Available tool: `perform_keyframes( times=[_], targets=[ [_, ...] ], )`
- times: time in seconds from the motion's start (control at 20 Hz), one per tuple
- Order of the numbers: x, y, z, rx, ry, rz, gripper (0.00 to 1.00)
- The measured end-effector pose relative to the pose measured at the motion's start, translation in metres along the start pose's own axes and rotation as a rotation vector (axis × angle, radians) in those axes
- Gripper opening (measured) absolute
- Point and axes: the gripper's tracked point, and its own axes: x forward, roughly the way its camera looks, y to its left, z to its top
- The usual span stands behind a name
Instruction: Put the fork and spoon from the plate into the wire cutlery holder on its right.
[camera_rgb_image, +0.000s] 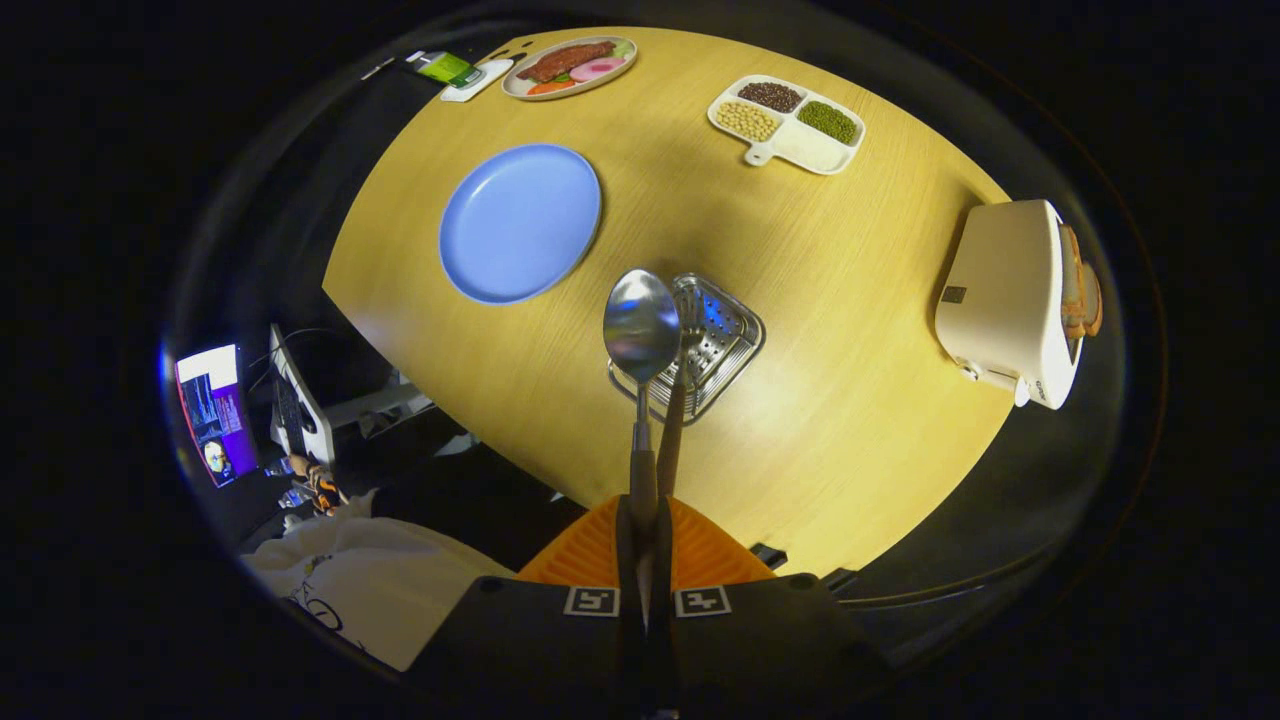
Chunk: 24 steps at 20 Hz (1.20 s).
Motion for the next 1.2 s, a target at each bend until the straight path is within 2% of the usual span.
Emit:
perform_keyframes(
  times=[0.15, 0.4, 0.95, 1.05, 1.1, 1.2],
  targets=[
    [0.005, -0.013, -0.005, -0.022, 0.057, -0.025, 0.05],
    [0.019, -0.025, -0.002, -0.005, 0.133, -0.020, 0.06],
    [0.036, -0.029, 0.018, 0.043, 0.171, -0.003, 0.09],
    [0.030, -0.023, 0.021, 0.047, 0.155, 0.027, 0.19],
    [0.027, -0.021, 0.025, 0.037, 0.129, 0.032, 0.36],
    [0.019, -0.015, 0.032, 0.037, 0.058, 0.056, 0.62]
  ],
)
